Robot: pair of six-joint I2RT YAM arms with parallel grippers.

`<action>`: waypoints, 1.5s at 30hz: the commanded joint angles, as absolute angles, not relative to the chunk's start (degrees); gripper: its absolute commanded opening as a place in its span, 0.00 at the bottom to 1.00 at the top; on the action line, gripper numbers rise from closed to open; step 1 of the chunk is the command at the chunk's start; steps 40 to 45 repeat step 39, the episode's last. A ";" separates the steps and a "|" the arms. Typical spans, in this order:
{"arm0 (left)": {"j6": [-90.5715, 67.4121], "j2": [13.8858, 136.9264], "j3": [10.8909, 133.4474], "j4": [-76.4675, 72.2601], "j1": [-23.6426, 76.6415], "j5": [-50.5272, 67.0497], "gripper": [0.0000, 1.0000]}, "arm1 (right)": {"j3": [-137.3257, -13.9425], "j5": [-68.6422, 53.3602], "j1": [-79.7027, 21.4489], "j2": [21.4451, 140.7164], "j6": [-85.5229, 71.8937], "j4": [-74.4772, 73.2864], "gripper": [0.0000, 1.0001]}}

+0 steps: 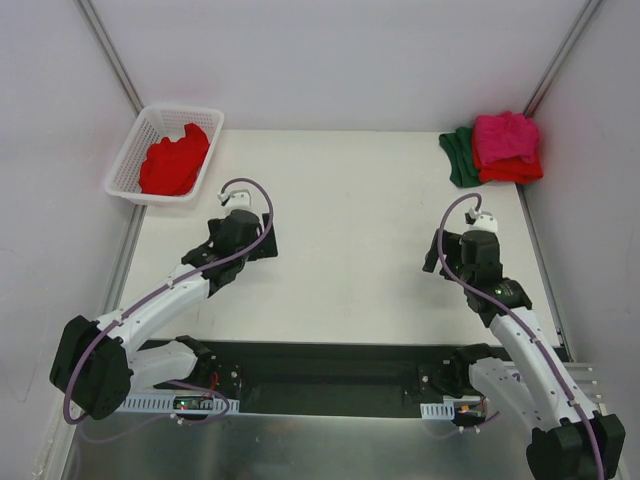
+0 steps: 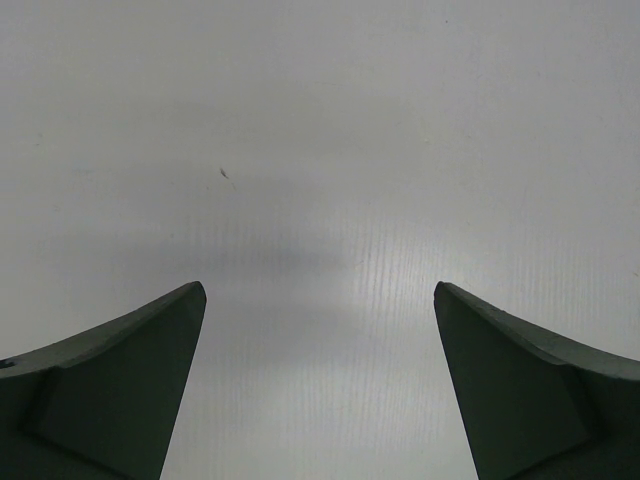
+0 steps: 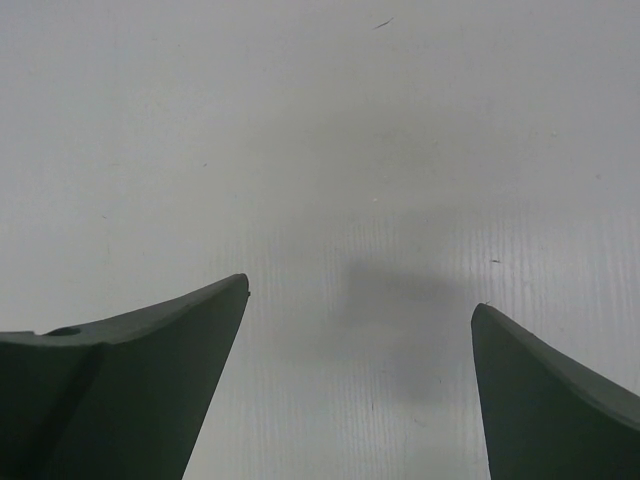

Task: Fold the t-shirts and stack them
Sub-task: Put the neatly folded tshirt into the corner of the board with the right arm

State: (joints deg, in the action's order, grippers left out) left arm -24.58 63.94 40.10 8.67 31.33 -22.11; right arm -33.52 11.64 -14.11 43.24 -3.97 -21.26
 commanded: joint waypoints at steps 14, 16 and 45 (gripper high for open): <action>-22.06 61.35 38.06 6.77 32.43 -28.21 0.99 | -33.49 16.70 -16.61 46.41 -2.55 -15.91 0.96; -21.97 61.00 37.97 6.86 32.43 -28.30 0.99 | -33.22 16.79 -16.79 46.58 -2.64 -15.65 0.96; -21.80 61.00 37.44 6.85 32.43 -29.97 0.99 | -32.26 17.76 -17.05 46.14 -1.67 -12.84 0.96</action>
